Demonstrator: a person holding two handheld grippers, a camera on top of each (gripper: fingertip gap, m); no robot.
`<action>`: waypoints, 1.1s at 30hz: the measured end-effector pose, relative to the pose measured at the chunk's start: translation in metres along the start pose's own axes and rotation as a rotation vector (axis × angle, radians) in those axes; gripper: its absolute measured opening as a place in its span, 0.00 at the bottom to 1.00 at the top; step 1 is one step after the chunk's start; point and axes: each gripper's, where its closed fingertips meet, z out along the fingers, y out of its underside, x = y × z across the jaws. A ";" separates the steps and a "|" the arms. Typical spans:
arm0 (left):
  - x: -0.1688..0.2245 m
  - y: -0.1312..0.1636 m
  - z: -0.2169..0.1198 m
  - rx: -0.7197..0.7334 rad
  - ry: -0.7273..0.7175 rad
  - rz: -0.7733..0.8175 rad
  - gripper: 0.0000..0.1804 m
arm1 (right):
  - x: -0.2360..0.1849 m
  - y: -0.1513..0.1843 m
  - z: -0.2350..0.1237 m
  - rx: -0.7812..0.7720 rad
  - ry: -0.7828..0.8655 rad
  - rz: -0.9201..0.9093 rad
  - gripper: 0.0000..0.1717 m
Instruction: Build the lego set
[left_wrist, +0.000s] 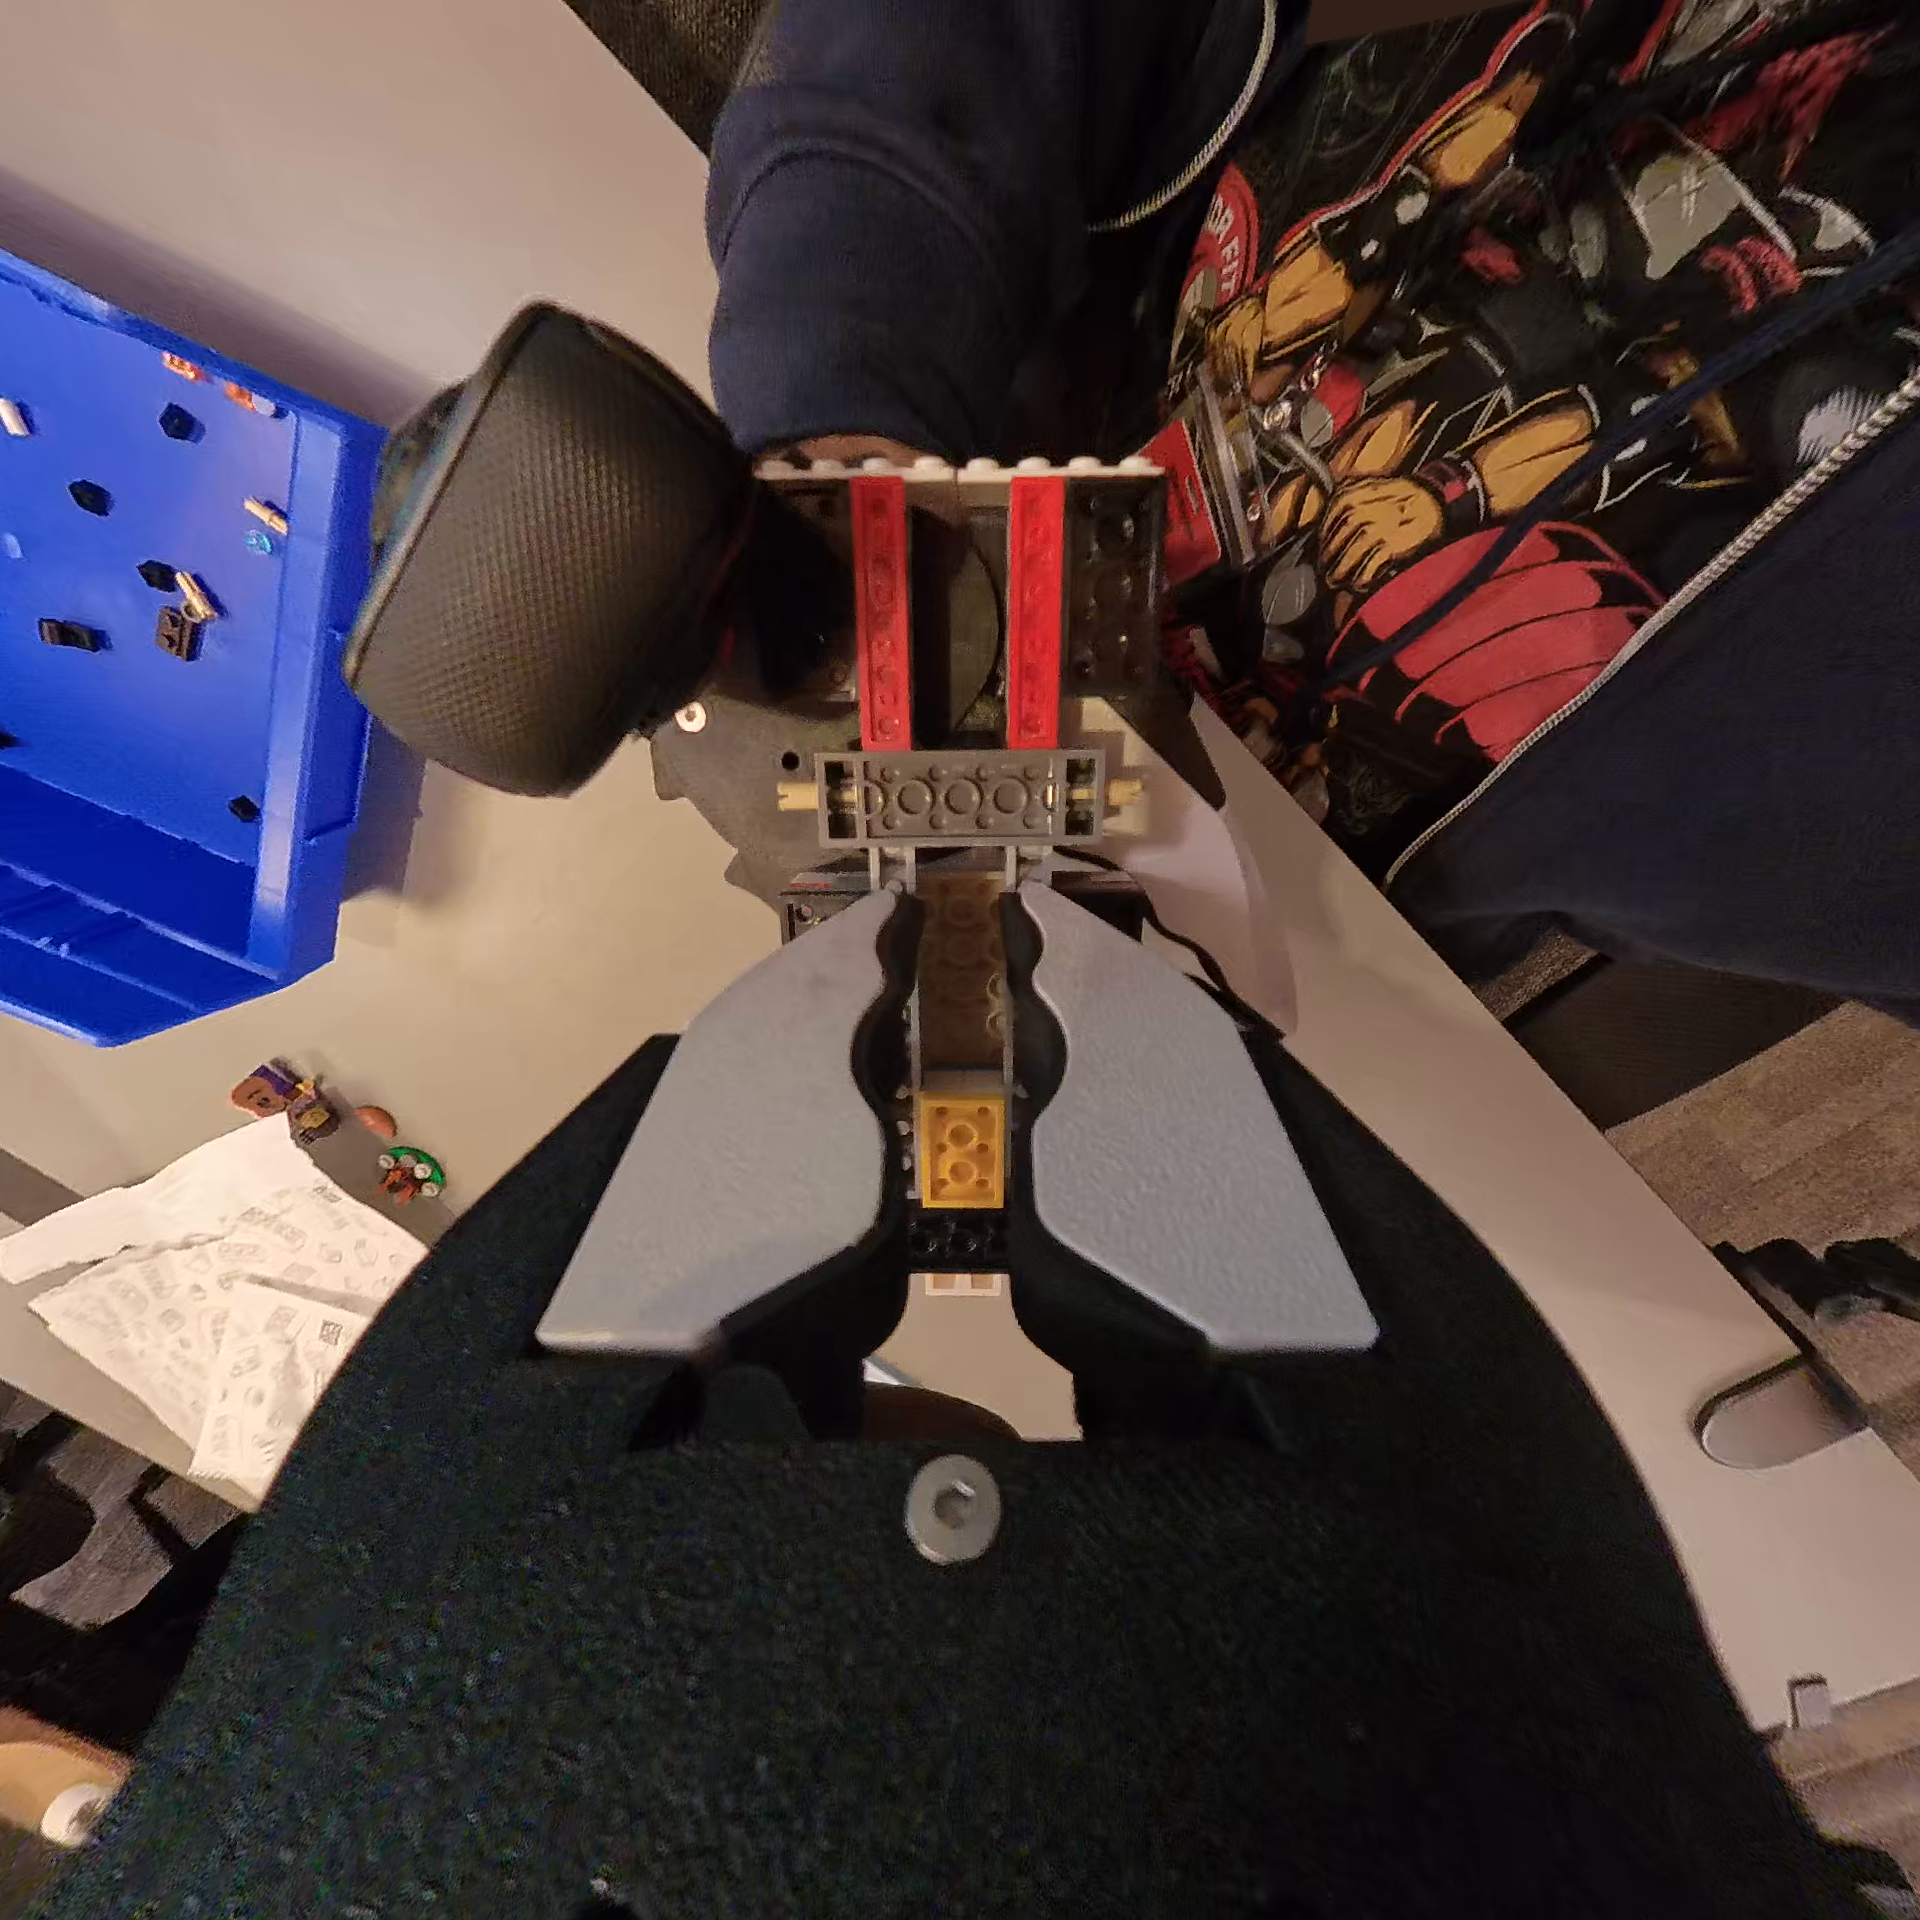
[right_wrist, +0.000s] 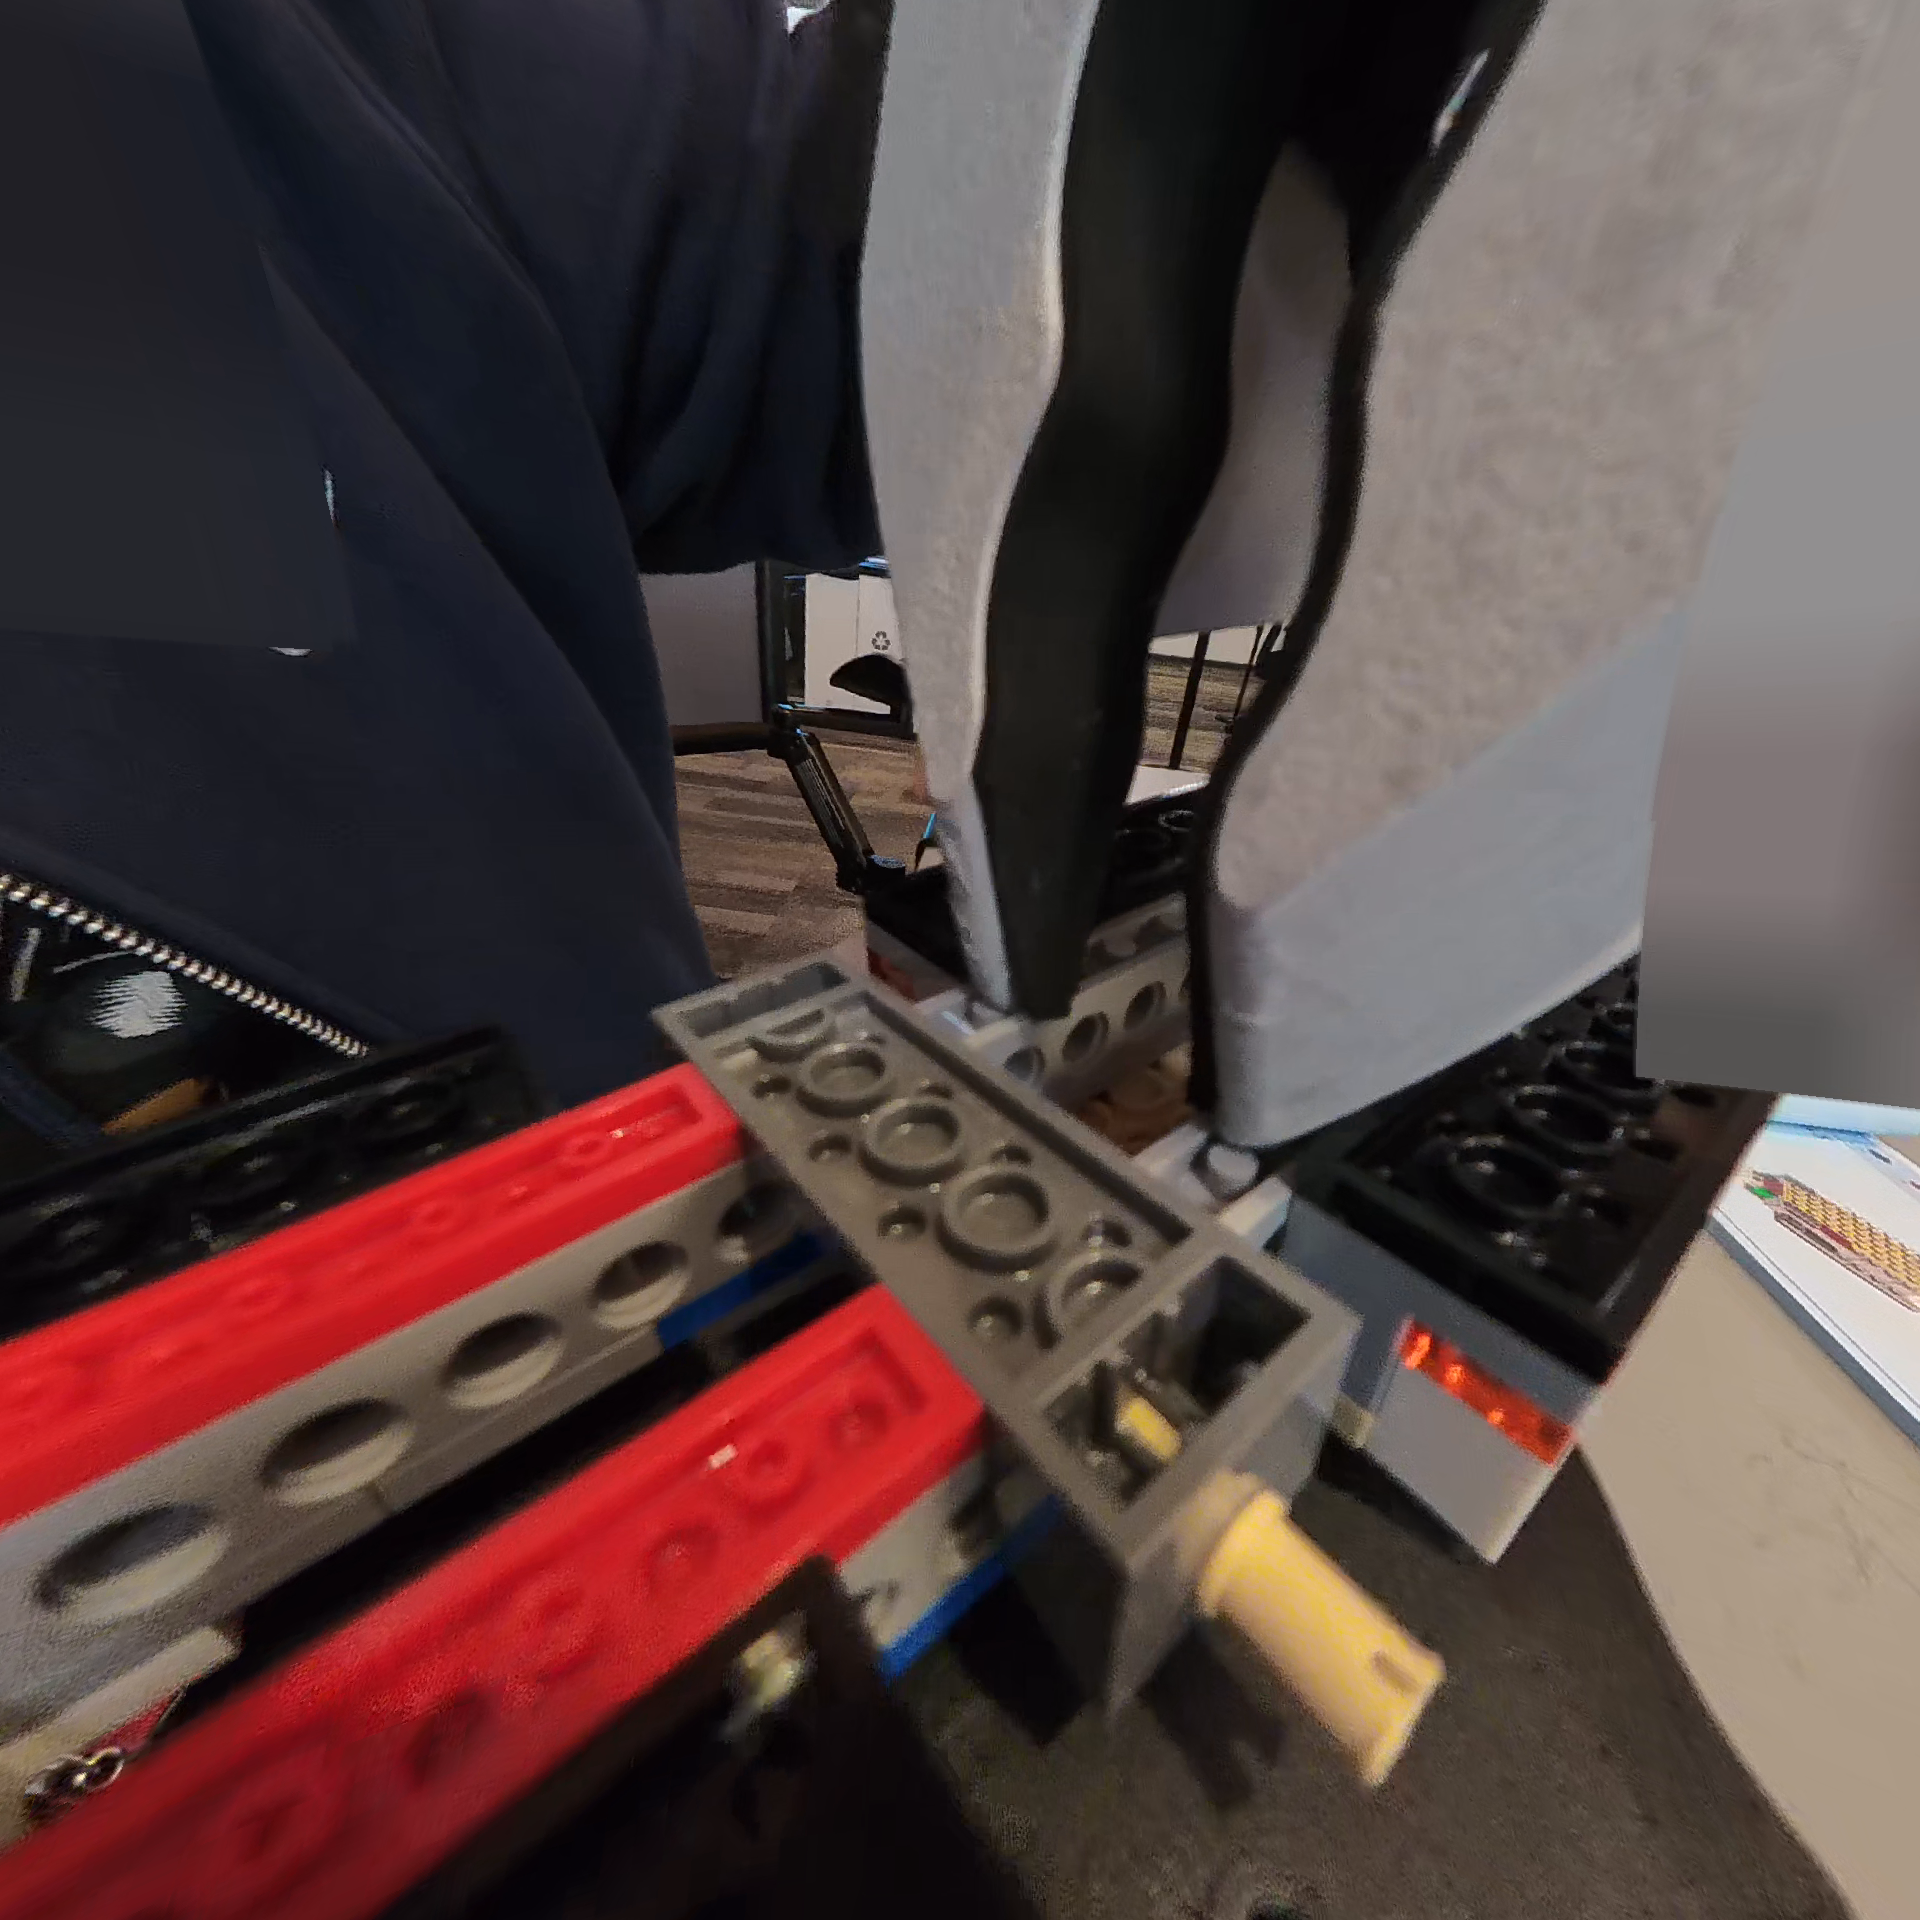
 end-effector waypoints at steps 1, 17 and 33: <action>-0.001 0.003 0.000 -0.020 -0.006 0.005 0.09 | 0.000 0.001 0.000 -0.003 0.003 -0.003 0.00; 0.003 0.011 0.003 -0.057 0.003 -0.007 0.09 | 0.001 0.006 0.004 -0.018 0.006 -0.014 0.00; 0.004 0.009 -0.016 0.115 0.010 -0.029 0.09 | 0.003 -0.009 0.007 -0.070 0.037 0.050 0.08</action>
